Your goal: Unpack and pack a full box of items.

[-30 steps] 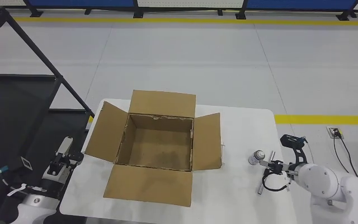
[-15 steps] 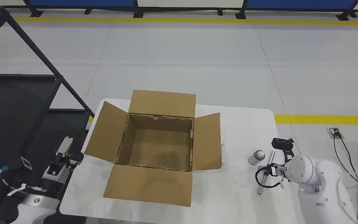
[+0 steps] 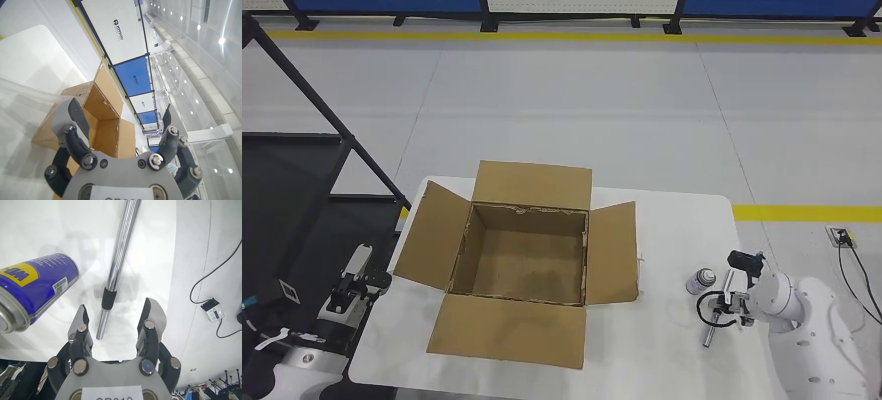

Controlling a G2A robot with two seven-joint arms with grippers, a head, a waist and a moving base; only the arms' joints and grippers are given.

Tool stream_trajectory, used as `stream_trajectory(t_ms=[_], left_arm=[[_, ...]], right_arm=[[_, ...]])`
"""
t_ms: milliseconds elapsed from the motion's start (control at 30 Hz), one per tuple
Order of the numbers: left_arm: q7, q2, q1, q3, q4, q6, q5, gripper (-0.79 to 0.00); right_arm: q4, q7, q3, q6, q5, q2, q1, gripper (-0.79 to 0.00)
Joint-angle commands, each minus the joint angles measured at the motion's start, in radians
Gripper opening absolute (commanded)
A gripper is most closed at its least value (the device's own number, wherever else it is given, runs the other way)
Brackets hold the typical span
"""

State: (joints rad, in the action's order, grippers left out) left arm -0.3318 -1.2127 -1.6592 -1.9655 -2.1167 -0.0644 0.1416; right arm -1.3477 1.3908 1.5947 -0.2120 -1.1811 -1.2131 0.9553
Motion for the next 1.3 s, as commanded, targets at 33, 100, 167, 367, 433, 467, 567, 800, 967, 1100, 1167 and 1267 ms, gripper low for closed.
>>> stream_trajectory(t_ms=[33, 100, 167, 367, 433, 467, 567, 800, 967, 1100, 1167, 1267], left_arm=[[0.000, 0.000, 0.000, 0.000, 0.000, 0.000, 0.000, 0.000], [0.000, 0.000, 0.000, 0.000, 0.000, 0.000, 0.000, 0.000], [0.000, 0.000, 0.000, 0.000, 0.000, 0.000, 0.000, 0.000], [0.000, 0.000, 0.000, 0.000, 0.000, 0.000, 0.000, 0.000], [0.000, 0.000, 0.000, 0.000, 0.000, 0.000, 0.000, 0.000], [0.000, 0.000, 0.000, 0.000, 0.000, 0.000, 0.000, 0.000], [0.000, 0.000, 0.000, 0.000, 0.000, 0.000, 0.000, 0.000], [0.000, 0.000, 0.000, 0.000, 0.000, 0.000, 0.000, 0.000], [0.000, 0.000, 0.000, 0.000, 0.000, 0.000, 0.000, 0.000], [0.000, 0.000, 0.000, 0.000, 0.000, 0.000, 0.000, 0.000], [0.000, 0.000, 0.000, 0.000, 0.000, 0.000, 0.000, 0.000], [0.000, 0.000, 0.000, 0.000, 0.000, 0.000, 0.000, 0.000]], right_arm=[[0.011, -0.014, -0.011, -0.022, -0.008, -0.001, 0.001, -0.249], [0.016, -0.024, -0.018, -0.033, -0.005, -0.001, -0.001, -0.308], [0.023, -0.035, -0.023, -0.044, -0.004, -0.002, -0.002, -0.366], [0.059, -0.058, -0.034, -0.057, 0.006, -0.002, -0.016, -0.443], [0.069, -0.064, -0.037, -0.057, 0.010, -0.002, -0.021, -0.459], [0.073, -0.066, -0.038, -0.056, 0.013, -0.002, -0.023, -0.465], [0.083, -0.068, -0.040, -0.054, 0.021, -0.001, -0.028, -0.471], [0.108, -0.074, -0.041, -0.035, 0.047, 0.002, -0.040, -0.508], [0.124, -0.078, -0.045, -0.034, 0.062, 0.004, -0.050, -0.585], [0.135, -0.080, -0.050, -0.032, 0.077, 0.004, -0.057, -0.622], [0.141, -0.080, -0.054, -0.034, 0.079, 0.005, -0.061, -0.634], [0.148, -0.081, -0.057, -0.035, 0.085, 0.006, -0.065, -0.785]])
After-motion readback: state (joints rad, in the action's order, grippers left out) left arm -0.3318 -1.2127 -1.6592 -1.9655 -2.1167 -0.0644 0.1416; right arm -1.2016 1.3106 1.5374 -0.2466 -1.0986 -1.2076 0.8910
